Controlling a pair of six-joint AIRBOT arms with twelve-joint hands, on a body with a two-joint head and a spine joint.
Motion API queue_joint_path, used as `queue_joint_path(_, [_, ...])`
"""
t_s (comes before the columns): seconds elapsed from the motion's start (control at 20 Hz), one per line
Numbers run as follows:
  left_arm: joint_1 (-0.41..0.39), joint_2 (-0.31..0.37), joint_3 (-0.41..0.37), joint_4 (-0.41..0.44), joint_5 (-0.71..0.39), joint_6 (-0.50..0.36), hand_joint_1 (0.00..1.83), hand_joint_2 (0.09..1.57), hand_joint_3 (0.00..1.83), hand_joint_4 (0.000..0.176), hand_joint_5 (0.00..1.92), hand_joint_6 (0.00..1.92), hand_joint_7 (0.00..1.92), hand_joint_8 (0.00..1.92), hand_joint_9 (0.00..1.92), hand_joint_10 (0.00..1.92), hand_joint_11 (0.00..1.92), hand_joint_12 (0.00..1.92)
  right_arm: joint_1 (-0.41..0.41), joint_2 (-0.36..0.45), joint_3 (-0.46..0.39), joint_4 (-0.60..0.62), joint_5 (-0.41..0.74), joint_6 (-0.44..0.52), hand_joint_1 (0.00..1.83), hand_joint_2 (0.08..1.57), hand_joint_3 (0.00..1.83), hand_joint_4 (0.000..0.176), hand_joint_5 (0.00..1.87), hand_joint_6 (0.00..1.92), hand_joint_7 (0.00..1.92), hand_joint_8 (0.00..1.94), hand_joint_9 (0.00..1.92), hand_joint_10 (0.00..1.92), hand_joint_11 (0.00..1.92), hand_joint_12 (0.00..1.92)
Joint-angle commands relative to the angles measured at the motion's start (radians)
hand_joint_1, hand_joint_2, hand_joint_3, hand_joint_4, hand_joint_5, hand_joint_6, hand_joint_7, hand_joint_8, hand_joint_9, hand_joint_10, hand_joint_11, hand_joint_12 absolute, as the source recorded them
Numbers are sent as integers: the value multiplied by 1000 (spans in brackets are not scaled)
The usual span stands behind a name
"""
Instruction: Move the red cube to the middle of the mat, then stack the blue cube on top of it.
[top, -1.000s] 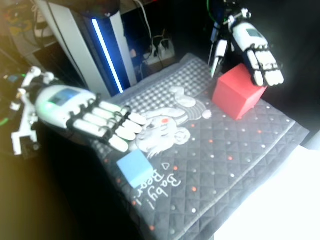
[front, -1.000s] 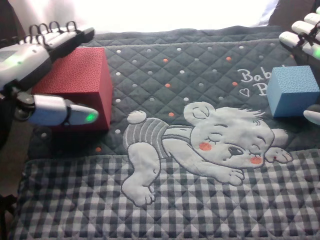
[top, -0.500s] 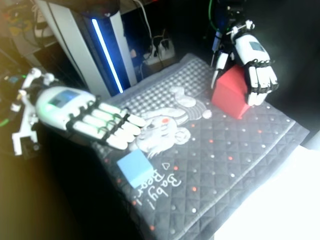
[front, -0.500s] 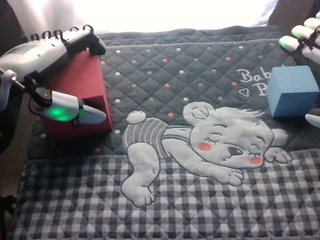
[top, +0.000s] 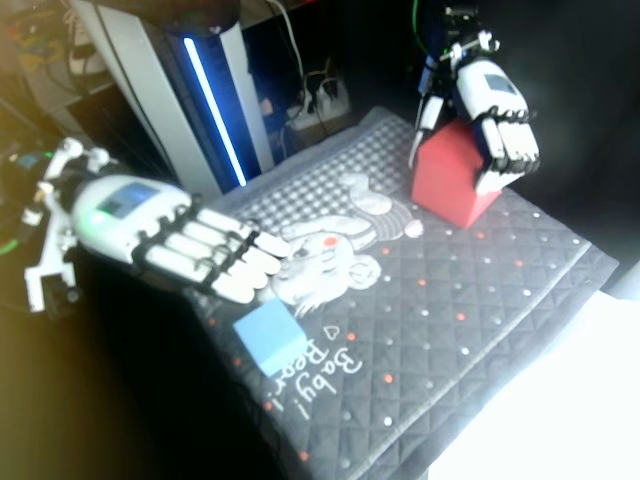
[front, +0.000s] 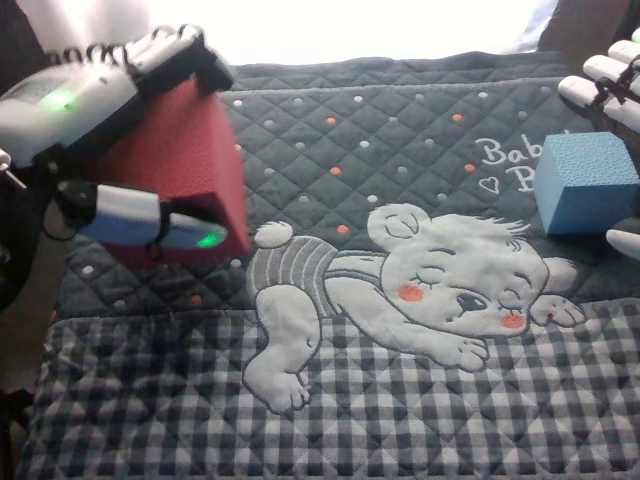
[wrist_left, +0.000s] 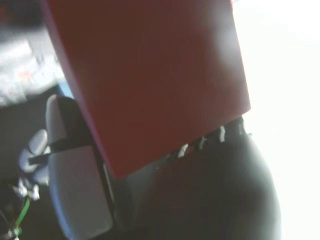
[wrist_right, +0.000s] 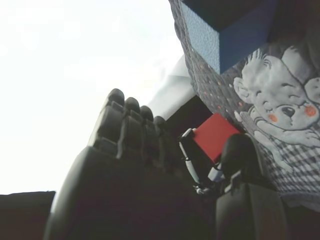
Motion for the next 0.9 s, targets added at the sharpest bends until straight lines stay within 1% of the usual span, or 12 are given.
queue_joint_path(0.0, [-32, -10, -7, 53, -192, -27, 1338, 1160, 1, 69, 137, 1529, 132, 1392, 236, 1684, 360, 1906, 5, 0, 5, -6, 126, -2, 393, 1298, 5, 0, 0, 0, 0, 0, 0, 0, 0, 0])
queue_joint_path(0.05, [-48, -25, -4, 77, -194, -45, 1542, 1211, 16, 46, 114, 1593, 129, 1459, 503, 1661, 461, 1906, 5, 0, 5, -6, 126, -2, 405, 1299, 4, 0, 0, 0, 0, 0, 0, 0, 0, 0])
queue_joint_path(0.15, [-93, -74, 17, 115, -163, -72, 1303, 1167, 0, 67, 107, 1615, 127, 1552, 314, 1800, 507, 1915, 5, -1, 5, -4, 127, -2, 404, 1304, 5, 0, 0, 0, 0, 0, 0, 0, 0, 0])
queue_joint_path(0.2, [-117, -109, 39, 143, -136, -103, 1293, 1162, 0, 59, 90, 1634, 123, 1618, 282, 1844, 488, 1920, 4, -2, 5, -4, 127, -2, 403, 1303, 4, 0, 0, 0, 0, 0, 0, 0, 0, 0])
queue_joint_path(0.25, [-132, -134, 54, 157, -120, -125, 1278, 1123, 0, 22, 130, 1605, 129, 1665, 242, 1849, 384, 1921, 4, -2, 5, -4, 128, -2, 442, 1307, 4, 0, 0, 0, 0, 0, 0, 0, 0, 0])
queue_joint_path(0.35, [-157, -172, 68, 188, -81, -139, 1366, 1046, 0, 0, 214, 1568, 133, 1752, 208, 1915, 322, 1921, 4, -2, 6, -2, 129, -2, 448, 1319, 8, 0, 0, 0, 0, 0, 0, 0, 0, 0])
queue_joint_path(0.45, [-180, -215, 86, 219, -27, -151, 1376, 1041, 0, 22, 212, 1568, 156, 1713, 233, 1901, 379, 1921, 3, -2, 6, 2, 129, -2, 430, 1326, 9, 0, 0, 0, 0, 0, 0, 0, 0, 0])
queue_joint_path(0.5, [-184, -234, 96, 227, -3, -155, 1336, 1059, 0, 9, 183, 1552, 158, 1671, 233, 1842, 379, 1921, 1, -2, 6, 3, 129, -2, 421, 1330, 8, 0, 0, 0, 0, 0, 0, 0, 0, 0])
queue_joint_path(0.65, [-186, -257, 112, 229, 43, -158, 1162, 1078, 0, 0, 224, 1274, 191, 1429, 218, 1653, 346, 1853, 1, -2, 6, 4, 129, -2, 411, 1341, 7, 0, 0, 0, 0, 0, 0, 0, 0, 0])
queue_joint_path(0.75, [-184, -267, 121, 229, 63, -159, 893, 1113, 4, 10, 112, 935, 156, 974, 112, 1364, 144, 1764, 0, -2, 6, 5, 129, -2, 485, 1343, 3, 0, 0, 0, 0, 0, 0, 0, 0, 0])
queue_joint_path(0.8, [-183, -271, 125, 229, 72, -160, 800, 1109, 1, 23, 106, 773, 168, 720, 69, 1171, 28, 1692, -1, -2, 6, 5, 129, -2, 493, 1343, 3, 0, 0, 0, 0, 0, 0, 0, 0, 0])
queue_joint_path(0.85, [-181, -274, 129, 229, 82, -161, 632, 1076, 0, 58, 48, 456, 88, 321, 13, 665, 5, 1379, -1, -2, 6, 5, 129, -2, 540, 1342, 1, 0, 0, 0, 0, 0, 0, 0, 0, 0])
